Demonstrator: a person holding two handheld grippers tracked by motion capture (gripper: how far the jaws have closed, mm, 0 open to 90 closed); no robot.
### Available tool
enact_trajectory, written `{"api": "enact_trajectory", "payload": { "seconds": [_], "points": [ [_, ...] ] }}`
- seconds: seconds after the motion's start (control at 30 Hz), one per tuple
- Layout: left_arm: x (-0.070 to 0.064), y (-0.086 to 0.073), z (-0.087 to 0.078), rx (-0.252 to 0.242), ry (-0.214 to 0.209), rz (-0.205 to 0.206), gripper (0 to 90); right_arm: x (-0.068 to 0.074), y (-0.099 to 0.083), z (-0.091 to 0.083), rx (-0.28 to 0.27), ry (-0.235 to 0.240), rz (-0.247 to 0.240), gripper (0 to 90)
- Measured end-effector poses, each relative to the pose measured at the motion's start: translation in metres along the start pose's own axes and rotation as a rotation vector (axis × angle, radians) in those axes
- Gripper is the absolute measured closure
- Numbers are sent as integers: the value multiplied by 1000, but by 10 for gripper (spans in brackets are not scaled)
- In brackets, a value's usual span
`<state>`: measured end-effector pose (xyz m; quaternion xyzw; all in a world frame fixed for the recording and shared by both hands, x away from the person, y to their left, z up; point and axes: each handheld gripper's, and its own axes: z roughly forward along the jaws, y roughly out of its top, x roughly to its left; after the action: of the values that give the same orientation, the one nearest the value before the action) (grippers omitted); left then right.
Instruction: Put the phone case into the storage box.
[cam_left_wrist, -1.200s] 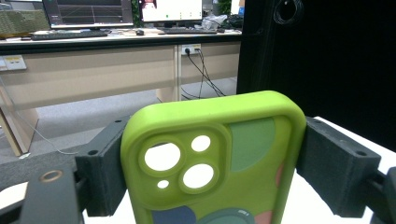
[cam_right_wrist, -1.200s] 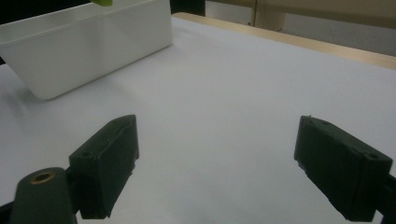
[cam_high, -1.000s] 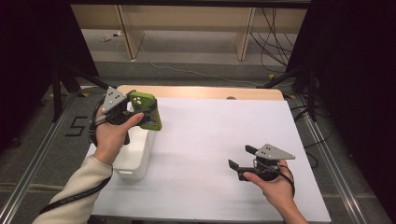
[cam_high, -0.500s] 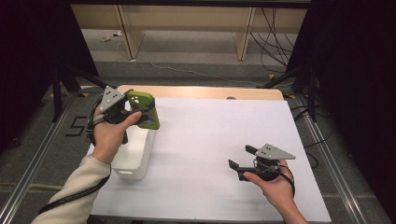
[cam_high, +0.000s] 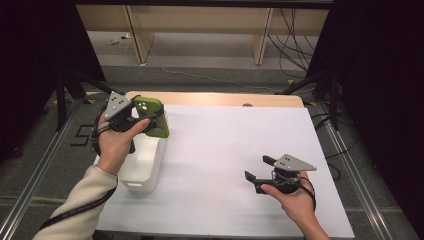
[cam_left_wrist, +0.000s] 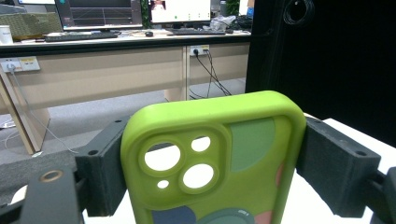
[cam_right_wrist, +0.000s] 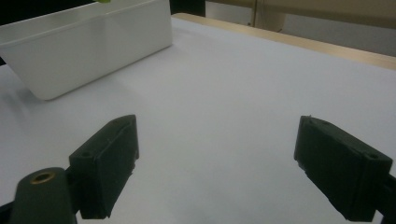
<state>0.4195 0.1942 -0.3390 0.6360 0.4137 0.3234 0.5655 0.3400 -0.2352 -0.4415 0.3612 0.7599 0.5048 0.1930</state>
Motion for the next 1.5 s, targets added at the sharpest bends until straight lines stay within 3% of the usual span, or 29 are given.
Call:
{"api": "enact_trajectory", "payload": {
  "seconds": [1.5],
  "points": [
    [16,0,0,0,31,-1,173,0,0,0,-2,-1,0,150]
  ]
}}
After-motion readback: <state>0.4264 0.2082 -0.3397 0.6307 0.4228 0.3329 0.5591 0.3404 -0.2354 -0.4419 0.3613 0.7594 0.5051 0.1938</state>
